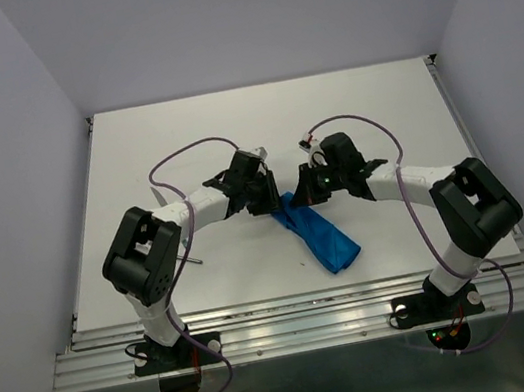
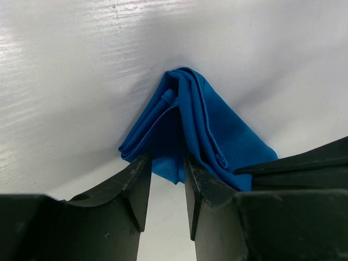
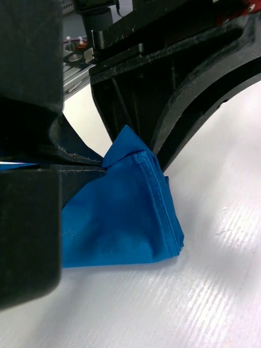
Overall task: Fold the napkin into a case and place the utensils inside
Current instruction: Grasp the top corner of the smaller rectangle folded napkin from the folded napkin.
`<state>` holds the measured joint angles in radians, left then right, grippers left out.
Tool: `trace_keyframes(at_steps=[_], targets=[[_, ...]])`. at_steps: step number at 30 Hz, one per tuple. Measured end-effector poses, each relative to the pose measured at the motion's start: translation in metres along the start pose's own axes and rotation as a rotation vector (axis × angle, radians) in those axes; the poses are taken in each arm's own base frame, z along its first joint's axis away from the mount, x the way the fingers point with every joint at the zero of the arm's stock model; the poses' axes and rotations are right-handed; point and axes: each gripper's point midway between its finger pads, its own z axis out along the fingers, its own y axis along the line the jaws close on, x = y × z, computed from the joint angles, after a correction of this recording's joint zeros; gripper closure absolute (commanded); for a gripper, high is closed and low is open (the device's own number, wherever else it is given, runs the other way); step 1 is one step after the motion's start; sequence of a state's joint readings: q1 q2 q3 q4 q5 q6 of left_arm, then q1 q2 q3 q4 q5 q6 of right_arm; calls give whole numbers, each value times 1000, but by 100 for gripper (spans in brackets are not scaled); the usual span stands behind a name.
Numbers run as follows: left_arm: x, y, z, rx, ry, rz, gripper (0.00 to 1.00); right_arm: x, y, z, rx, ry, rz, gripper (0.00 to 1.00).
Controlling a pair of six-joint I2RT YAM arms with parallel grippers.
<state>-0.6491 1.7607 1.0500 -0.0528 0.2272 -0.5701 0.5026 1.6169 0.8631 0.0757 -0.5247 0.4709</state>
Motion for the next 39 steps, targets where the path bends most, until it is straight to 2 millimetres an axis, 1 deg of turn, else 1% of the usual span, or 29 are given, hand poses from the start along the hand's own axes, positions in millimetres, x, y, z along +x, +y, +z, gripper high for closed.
trace_keyframes(at_steps=[4,7,10,16,20,23,28,31,36,39], targets=[[-3,-3,5,1,3,27,53,3,-3,3,17,58,-8,99],[1,-3,9,-10,15,45,51,2,-4,3,29,82,-15,99],[8,-4,11,-23,28,66,55,3,-4,2,39,105,-18,99],[11,-8,14,-42,21,95,59,9,-5,-1,40,137,-2,99],[11,-11,15,-46,16,109,64,11,-3,-2,29,150,4,99],[11,-14,16,-47,11,121,64,11,-2,-2,24,153,5,99],[15,-12,24,-63,18,127,64,12,-2,-3,23,158,8,99],[14,-12,26,-59,14,126,64,13,-2,-3,27,161,11,99],[10,-17,31,-43,8,116,63,14,-12,-5,87,169,8,99],[10,-20,33,-32,6,110,63,10,-19,-9,146,172,-10,99]])
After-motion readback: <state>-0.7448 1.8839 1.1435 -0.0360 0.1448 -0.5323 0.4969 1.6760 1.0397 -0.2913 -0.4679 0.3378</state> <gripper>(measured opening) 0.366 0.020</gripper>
